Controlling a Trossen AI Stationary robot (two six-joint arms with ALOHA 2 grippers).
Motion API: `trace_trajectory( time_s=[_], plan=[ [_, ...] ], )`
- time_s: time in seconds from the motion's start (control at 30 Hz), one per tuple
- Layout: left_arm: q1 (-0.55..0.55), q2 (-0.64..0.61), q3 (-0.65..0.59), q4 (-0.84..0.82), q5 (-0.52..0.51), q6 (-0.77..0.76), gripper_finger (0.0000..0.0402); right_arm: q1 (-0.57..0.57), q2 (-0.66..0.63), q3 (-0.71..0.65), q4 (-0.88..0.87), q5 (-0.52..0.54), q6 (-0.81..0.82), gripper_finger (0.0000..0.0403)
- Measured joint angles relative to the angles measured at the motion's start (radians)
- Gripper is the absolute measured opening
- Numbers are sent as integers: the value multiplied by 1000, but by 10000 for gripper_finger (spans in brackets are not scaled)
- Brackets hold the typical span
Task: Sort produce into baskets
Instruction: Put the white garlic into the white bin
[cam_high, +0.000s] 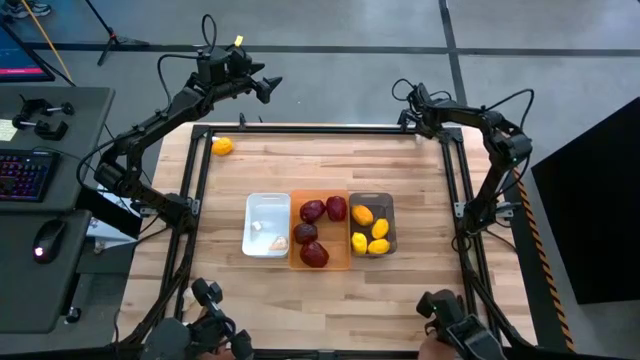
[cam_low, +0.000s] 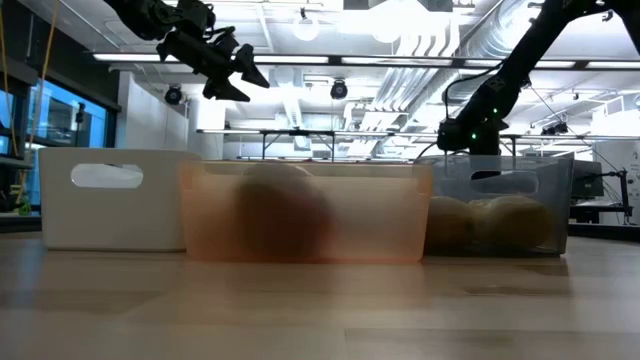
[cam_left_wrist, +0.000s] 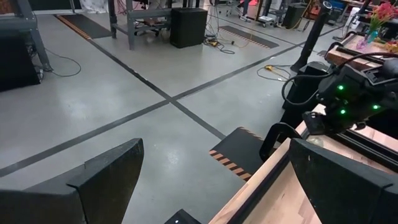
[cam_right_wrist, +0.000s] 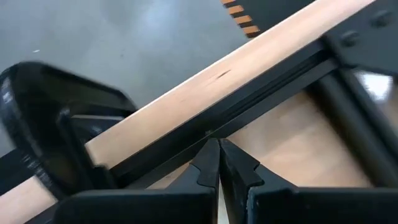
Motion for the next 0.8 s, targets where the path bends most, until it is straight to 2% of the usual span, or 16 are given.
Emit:
trace_trajectory(
  time_s=[0.33,0.5,0.6,0.8],
  plan=[
    [0,0,0,1,0,-8,390,-1,-6,-46,68,-12,-52,0],
    [0,0,0,3,-2,-32,390,23,-6,-47,48,-16,-87,0],
    [0,0,0,6,-3,-46,390,48,3,-55,16,-55,-93,0],
    [-2,0,0,7,-5,-53,390,96,-1,-51,-6,-45,-117,0]
  ],
)
